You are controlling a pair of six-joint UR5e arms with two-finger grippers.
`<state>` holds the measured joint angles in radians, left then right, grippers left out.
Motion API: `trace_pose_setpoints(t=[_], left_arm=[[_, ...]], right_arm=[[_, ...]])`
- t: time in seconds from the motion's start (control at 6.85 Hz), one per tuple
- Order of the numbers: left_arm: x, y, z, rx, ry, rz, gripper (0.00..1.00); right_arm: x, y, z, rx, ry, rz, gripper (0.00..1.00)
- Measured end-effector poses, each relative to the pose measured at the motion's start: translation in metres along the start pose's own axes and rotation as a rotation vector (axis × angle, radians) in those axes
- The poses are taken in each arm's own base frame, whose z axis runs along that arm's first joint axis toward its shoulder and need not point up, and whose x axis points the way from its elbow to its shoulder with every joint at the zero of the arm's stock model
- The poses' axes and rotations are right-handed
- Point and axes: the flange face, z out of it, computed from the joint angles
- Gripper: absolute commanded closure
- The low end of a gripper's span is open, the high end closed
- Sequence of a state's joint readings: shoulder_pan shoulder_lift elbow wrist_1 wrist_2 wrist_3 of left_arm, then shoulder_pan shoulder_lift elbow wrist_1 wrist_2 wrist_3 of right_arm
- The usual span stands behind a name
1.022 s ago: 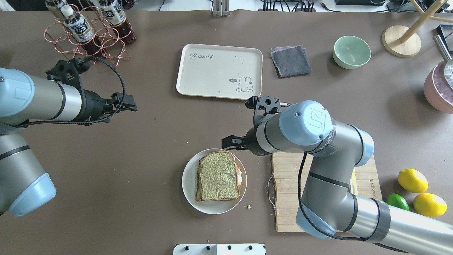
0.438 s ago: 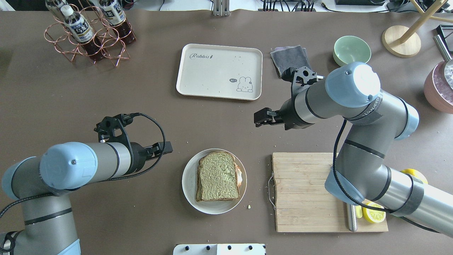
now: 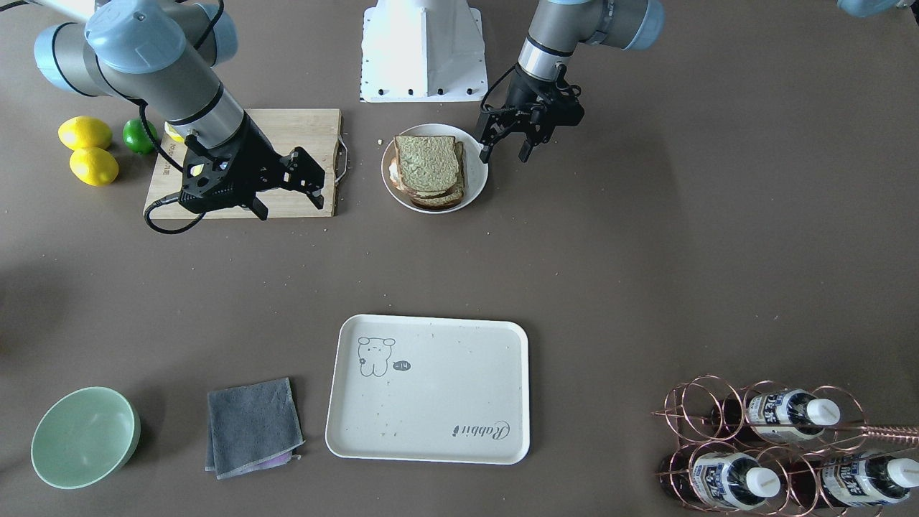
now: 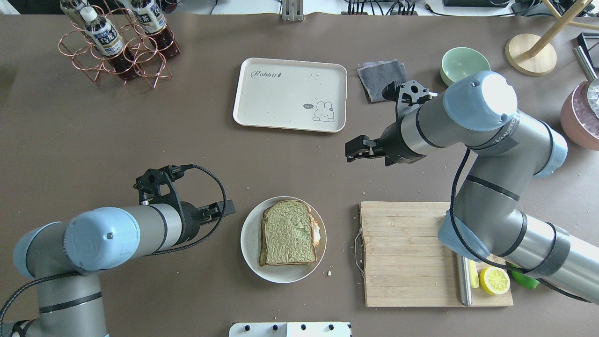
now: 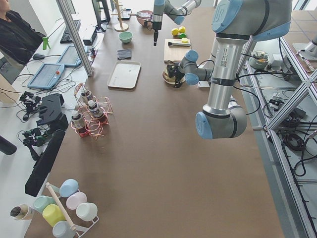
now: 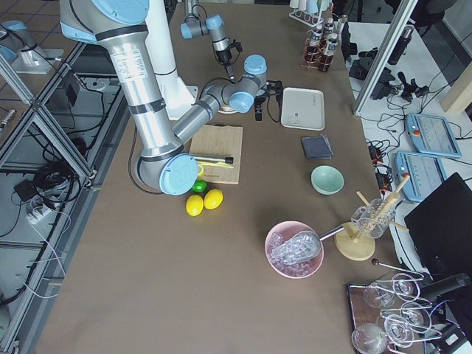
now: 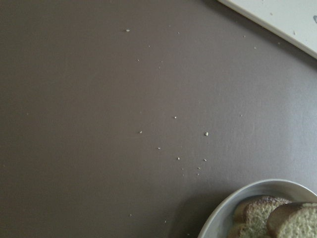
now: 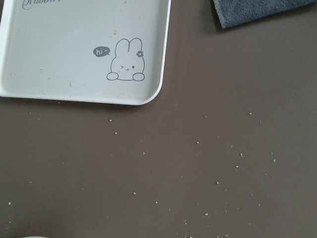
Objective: Make sandwich and place on tray
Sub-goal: 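Open and withdraw the right gripper while the left gripper moves to the plate rim, then grasp the plate rim with the left gripper and slide the plate onto the tray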
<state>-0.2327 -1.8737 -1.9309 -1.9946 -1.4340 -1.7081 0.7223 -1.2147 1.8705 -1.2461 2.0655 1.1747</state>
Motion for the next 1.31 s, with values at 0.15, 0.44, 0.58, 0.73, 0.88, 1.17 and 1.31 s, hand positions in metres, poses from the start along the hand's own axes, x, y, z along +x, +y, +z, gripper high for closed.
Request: trace_pose_setpoints(t=[0.15, 0.44, 0.58, 0.73, 0.88, 1.17, 1.31], left_arm=[[0.002, 0.006, 0.008, 0.002, -0.006, -0.004, 0.27], [0.004, 0.011, 0.023, 0.003, -0.021, -0.011, 0.35], [0.005, 0.014, 0.026, 0.001, -0.024, -0.013, 0.43], [0.005, 0.019, 0.028, 0.001, -0.025, -0.015, 0.60], [0.005, 0.024, 0.029, 0.004, -0.024, -0.012, 0.75], [0.005, 0.032, 0.029, 0.006, -0.022, -0.007, 0.95], [0.006, 0.035, 0.029, 0.011, -0.018, -0.010, 1.00]], right_arm=[[0.005, -0.001, 0.001, 0.003, 0.007, 0.006, 0.01], [0.009, 0.000, 0.002, 0.003, 0.013, 0.014, 0.01], [0.009, 0.000, 0.002, 0.003, 0.014, 0.015, 0.01], [0.010, 0.000, 0.002, 0.003, 0.014, 0.016, 0.01], [0.010, 0.000, 0.002, 0.002, 0.015, 0.016, 0.01], [0.012, 0.000, 0.003, 0.002, 0.017, 0.017, 0.01], [0.013, 0.001, 0.003, 0.001, 0.018, 0.018, 0.01]])
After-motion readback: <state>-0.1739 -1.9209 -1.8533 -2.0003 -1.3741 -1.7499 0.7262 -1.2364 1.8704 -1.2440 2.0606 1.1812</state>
